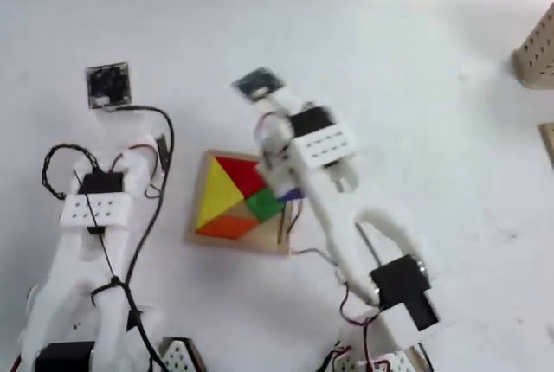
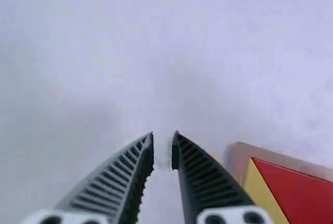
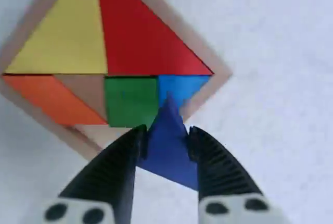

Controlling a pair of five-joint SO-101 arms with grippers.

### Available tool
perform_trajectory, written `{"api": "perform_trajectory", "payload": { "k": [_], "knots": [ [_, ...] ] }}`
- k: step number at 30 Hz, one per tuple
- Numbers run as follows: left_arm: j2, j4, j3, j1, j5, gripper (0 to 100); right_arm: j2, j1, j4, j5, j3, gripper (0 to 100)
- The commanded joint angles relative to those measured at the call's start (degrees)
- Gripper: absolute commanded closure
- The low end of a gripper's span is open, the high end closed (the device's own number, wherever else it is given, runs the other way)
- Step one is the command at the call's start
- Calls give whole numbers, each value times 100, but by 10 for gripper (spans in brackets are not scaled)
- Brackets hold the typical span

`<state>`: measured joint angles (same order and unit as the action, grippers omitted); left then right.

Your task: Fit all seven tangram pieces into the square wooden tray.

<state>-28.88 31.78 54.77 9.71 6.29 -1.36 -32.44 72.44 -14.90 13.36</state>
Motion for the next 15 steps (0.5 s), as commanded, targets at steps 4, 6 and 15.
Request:
{"api": "perform_trajectory", "payload": {
  "k": [4, 6, 15],
  "knots": [
    [-145, -97, -343, 541, 97, 920, 268, -998, -391, 79, -62, 978],
    [-145, -97, -343, 699, 97, 920, 145, -1015, -567, 70, 88, 978],
    [-145, -97, -343, 892, 97, 920, -593, -1007, -998, 123, 9, 882]
  ]
}}
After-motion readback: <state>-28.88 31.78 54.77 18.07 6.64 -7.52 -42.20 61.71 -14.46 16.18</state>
